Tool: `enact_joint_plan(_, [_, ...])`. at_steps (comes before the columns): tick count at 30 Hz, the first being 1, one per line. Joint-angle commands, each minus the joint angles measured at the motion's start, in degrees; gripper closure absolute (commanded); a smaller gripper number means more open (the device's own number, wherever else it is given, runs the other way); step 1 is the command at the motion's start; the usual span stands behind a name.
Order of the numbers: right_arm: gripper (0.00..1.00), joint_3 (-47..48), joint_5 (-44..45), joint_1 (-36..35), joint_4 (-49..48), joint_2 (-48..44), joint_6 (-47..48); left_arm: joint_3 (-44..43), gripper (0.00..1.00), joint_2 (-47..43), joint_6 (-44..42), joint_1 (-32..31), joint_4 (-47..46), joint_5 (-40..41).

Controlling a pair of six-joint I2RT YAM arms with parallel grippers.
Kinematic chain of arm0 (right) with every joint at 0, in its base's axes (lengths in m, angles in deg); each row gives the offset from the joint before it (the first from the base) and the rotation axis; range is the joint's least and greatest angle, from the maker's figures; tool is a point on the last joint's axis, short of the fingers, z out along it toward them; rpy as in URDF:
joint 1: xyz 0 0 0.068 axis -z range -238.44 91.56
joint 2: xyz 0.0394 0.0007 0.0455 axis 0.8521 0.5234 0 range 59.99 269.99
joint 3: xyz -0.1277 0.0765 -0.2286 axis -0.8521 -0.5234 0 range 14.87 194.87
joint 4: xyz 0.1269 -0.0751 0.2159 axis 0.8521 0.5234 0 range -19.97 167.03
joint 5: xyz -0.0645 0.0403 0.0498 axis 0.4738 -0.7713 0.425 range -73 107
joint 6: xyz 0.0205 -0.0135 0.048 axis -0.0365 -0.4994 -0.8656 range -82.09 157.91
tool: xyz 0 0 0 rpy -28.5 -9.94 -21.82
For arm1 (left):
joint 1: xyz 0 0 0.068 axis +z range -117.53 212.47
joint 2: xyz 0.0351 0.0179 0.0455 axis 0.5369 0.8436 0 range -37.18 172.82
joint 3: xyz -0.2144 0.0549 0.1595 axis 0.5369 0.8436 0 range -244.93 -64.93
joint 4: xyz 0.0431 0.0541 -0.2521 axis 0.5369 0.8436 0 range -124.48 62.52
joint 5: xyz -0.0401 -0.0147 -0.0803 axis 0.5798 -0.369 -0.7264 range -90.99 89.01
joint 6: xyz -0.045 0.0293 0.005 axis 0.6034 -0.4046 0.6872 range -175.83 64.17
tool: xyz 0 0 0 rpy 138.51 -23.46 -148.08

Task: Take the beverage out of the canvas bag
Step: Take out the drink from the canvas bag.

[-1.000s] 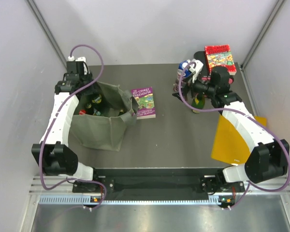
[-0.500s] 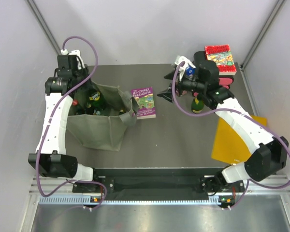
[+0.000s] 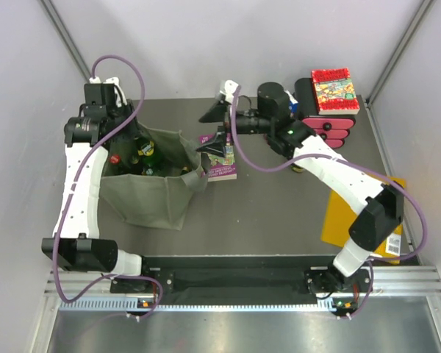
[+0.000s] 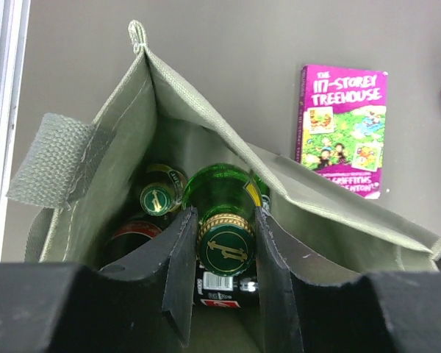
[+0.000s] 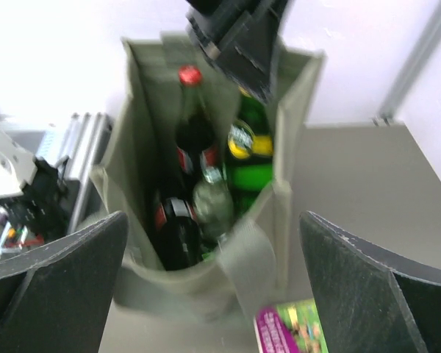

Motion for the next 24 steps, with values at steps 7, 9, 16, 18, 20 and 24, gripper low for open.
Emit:
enact_joint_plan(7, [0.09,16.75,1.62,-8.98,-3.86,11.31,-4.04,-8.20,1.00,-3.69,3.78,0.27,-2.19,-2.84])
enact_joint_plan(9, [0.12,20.51,3.03,-10.39,-3.86,14.38,-5.01,-9.08,1.00,-3.69,4.31,0.27,-1.14,-3.28])
enact_joint_plan(16, [0.17,30.11,6.55,-13.64,0.53,22.39,-5.18,-11.72,1.00,-4.30,5.45,0.27,1.41,-4.69])
enact_joint_plan(18, [0.18,30.56,7.95,-14.08,0.71,23.45,-4.66,-12.33,1.00,-4.48,5.63,0.27,2.03,-4.95])
enact_joint_plan(20, [0.18,30.56,8.75,-14.52,1.15,23.89,-3.78,-13.03,1.00,-4.57,5.89,0.27,2.29,-5.22])
enact_joint_plan(24, [0.19,30.56,10.41,-14.96,1.50,24.76,-2.99,-13.65,1.00,-5.09,6.42,0.27,2.91,-5.83])
